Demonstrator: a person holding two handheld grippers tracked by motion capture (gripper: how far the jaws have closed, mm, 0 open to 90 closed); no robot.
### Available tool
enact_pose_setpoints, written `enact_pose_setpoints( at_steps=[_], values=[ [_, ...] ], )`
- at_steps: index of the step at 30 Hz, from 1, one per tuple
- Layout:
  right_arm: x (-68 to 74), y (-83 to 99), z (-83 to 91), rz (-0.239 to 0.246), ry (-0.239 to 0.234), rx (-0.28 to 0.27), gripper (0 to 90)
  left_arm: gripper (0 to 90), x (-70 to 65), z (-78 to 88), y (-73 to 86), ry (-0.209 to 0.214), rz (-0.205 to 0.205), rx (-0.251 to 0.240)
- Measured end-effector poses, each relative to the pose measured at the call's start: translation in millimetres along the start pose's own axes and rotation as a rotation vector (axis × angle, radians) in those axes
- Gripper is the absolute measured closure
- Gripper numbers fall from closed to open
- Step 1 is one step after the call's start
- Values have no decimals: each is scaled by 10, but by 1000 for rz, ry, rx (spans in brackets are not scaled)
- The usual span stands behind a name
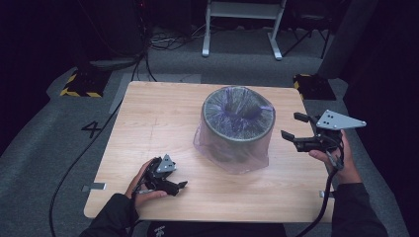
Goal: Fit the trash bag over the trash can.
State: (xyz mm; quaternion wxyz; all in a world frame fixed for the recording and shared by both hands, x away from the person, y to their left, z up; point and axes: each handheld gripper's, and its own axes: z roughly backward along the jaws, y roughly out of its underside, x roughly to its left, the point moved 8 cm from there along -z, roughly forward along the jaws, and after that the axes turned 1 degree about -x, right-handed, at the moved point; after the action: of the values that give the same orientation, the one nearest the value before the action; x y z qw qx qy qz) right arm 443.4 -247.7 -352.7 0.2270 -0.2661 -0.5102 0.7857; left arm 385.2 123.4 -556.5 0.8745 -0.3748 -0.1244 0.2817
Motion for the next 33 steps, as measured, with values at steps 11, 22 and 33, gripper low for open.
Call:
enact_pose_setpoints(
  at_steps=[11,22,33],
  values=[
    [-1,-220,-70,25,7,-13,223,145,44,-1,48,10,8,1],
    [21,-417,-270,36,13,-10,205,142,55,-8,41,12,5,5],
    [65,-542,-528,34,3,9,208,142,57,-10,40,11,6,6]
  ],
)
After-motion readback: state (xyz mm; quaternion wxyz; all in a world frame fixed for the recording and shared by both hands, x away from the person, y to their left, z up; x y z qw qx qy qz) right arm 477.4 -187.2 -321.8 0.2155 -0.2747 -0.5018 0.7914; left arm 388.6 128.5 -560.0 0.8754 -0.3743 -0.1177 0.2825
